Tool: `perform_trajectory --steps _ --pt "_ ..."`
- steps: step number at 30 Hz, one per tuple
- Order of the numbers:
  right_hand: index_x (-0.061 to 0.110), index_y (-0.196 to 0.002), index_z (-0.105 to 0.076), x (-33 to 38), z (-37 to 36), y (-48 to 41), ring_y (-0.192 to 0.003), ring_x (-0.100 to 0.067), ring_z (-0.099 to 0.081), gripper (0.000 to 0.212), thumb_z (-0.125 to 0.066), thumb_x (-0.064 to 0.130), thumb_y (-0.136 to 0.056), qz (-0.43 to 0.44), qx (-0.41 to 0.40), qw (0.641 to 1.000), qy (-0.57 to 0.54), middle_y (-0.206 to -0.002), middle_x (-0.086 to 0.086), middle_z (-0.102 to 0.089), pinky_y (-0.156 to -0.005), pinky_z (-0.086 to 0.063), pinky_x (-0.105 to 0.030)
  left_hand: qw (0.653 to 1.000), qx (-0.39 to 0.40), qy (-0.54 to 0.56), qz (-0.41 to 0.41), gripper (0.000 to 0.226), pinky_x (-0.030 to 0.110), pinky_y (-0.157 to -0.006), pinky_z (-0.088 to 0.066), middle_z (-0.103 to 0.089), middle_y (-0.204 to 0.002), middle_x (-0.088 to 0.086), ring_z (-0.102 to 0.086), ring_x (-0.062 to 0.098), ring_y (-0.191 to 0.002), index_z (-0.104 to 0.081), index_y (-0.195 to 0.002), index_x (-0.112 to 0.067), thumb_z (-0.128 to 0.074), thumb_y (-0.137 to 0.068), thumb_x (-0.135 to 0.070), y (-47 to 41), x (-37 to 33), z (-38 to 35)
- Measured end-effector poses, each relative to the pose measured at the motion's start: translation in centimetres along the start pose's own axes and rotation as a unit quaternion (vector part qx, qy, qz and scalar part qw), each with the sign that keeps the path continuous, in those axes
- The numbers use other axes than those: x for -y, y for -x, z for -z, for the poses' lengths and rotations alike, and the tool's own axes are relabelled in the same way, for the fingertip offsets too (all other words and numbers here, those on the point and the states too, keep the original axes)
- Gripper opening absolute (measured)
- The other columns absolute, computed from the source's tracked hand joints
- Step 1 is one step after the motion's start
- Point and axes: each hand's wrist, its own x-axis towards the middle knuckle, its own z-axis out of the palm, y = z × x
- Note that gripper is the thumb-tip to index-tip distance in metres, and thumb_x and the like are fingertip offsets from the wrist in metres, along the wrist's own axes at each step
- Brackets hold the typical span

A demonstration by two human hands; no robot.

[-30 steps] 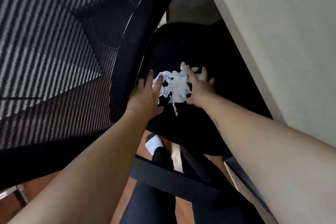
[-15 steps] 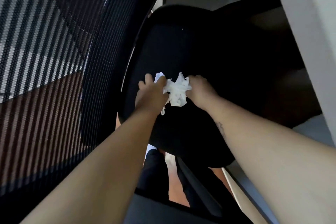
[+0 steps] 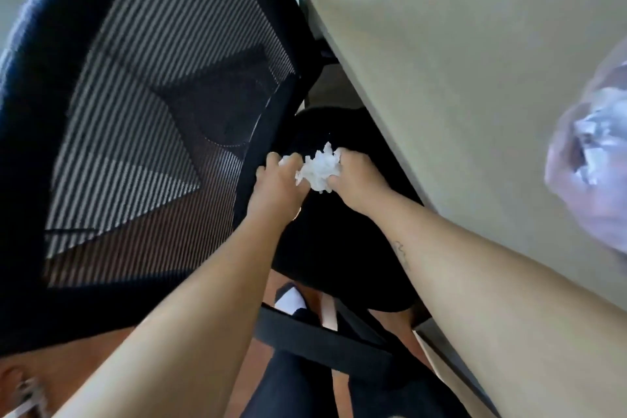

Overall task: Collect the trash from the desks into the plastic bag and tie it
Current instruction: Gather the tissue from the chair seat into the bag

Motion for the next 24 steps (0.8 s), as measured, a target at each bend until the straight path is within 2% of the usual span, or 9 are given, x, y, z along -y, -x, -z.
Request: perform_trajectory --steps 4,7,12,14,16,17,19,21,24 --pt "0.012 -0.088 -0.049 4.6 5.3 3.8 -0.078 -0.021 -0.051 0.010 -0.059 0.011 -0.087 0.058 -0.030 0.998 0.017 -0.090 -0.005 -0.055 -0.058 -0.038 -0.030 0.999 -0.036 0.004 -0.040 0.029 0.047 -0.082 -0.049 -0.046 -0.111 0.012 -0.049 0.036 -0.094 -0.056 -0.118 -0.013 -0.056 -0.089 -0.019 1.4 -3.3 6.7" --pt "0.017 -0.082 -0.048 5.6 10.3 6.0 -0.073 -0.023 -0.053 0.012 -0.059 0.014 -0.087 0.051 -0.059 0.997 -0.007 -0.082 -0.001 -0.055 -0.053 -0.038 -0.026 0.996 -0.030 0.023 -0.076 0.028 0.047 -0.083 -0.052 -0.043 -0.114 0.005 -0.049 0.030 -0.101 -0.053 -0.118 -0.020 -0.053 -0.091 -0.024 1.4 -6.3 10.4" --pt "0.019 -0.079 -0.052 2.7 19.2 8.7 -0.079 -0.031 -0.068 0.010 -0.060 0.018 -0.084 -0.020 -0.130 0.989 -0.066 -0.083 -0.008 -0.064 -0.071 -0.054 -0.034 0.979 -0.038 0.022 -0.197 0.021 0.044 -0.082 -0.051 -0.044 -0.108 0.004 -0.050 0.029 -0.097 -0.054 -0.110 -0.022 -0.055 -0.090 -0.025 -0.3 -14.9 13.5" --pt "0.020 -0.076 -0.050 1.3 21.8 9.7 -0.080 -0.034 -0.069 0.013 -0.059 0.018 -0.084 -0.026 -0.175 0.981 -0.080 -0.080 -0.008 -0.063 -0.073 -0.057 -0.040 0.971 -0.043 0.012 -0.236 0.022 0.038 -0.082 -0.046 -0.045 -0.109 0.002 -0.049 0.031 -0.101 -0.055 -0.111 -0.022 -0.055 -0.089 -0.026 -1.0 -18.7 13.6" --pt "0.016 -0.084 -0.054 0.0 23.8 10.3 -0.082 -0.035 -0.066 0.007 -0.060 0.015 -0.082 -0.029 -0.222 0.971 -0.087 -0.086 -0.009 -0.062 -0.071 -0.056 -0.039 0.966 -0.046 0.014 -0.256 0.027 0.033 -0.082 -0.038 -0.045 -0.115 0.000 -0.047 0.033 -0.107 -0.055 -0.114 -0.026 -0.057 -0.088 -0.031 -1.6 -22.1 13.7" --pt "0.015 -0.094 -0.056 -0.6 24.5 10.5 -0.082 -0.032 -0.062 0.015 -0.062 0.015 -0.081 -0.028 -0.248 0.964 -0.088 -0.092 -0.009 -0.060 -0.065 -0.052 -0.033 0.964 -0.044 0.014 -0.261 0.036 0.033 -0.087 -0.037 -0.044 -0.128 0.000 -0.047 0.034 -0.112 -0.053 -0.121 -0.030 -0.060 -0.086 -0.036 -2.0 -23.5 13.7" --pt "0.019 -0.126 -0.051 -1.8 25.3 11.0 -0.090 -0.023 -0.054 0.050 -0.068 0.016 -0.078 -0.023 -0.272 0.958 -0.085 -0.112 -0.008 -0.050 -0.062 -0.040 -0.026 0.967 -0.027 -0.012 -0.252 0.070 0.041 -0.103 -0.034 -0.022 -0.157 0.004 -0.037 0.039 -0.128 -0.034 -0.142 -0.043 -0.066 -0.080 -0.054 -2.5 -25.2 14.0" --pt "0.026 -0.148 -0.029 -3.0 25.0 11.6 -0.112 -0.024 -0.049 0.084 -0.073 0.021 -0.077 -0.028 -0.262 0.962 -0.067 -0.137 -0.010 -0.035 -0.079 -0.038 -0.024 0.972 -0.014 -0.056 -0.229 0.093 0.051 -0.112 -0.026 -0.004 -0.164 0.003 -0.019 0.041 -0.141 -0.012 -0.149 -0.051 -0.064 -0.075 -0.069 -2.7 -25.3 14.9" --pt "0.031 -0.152 -0.018 -4.5 22.9 12.7 -0.130 -0.034 -0.037 0.091 -0.072 0.026 -0.079 -0.070 -0.248 0.965 -0.050 -0.151 -0.009 -0.020 -0.101 -0.039 -0.037 0.964 -0.055 -0.135 -0.222 0.088 0.052 -0.112 -0.026 -0.014 -0.163 0.002 -0.018 0.036 -0.143 -0.012 -0.151 -0.047 -0.059 -0.080 -0.068 -2.4 -22.5 17.1"
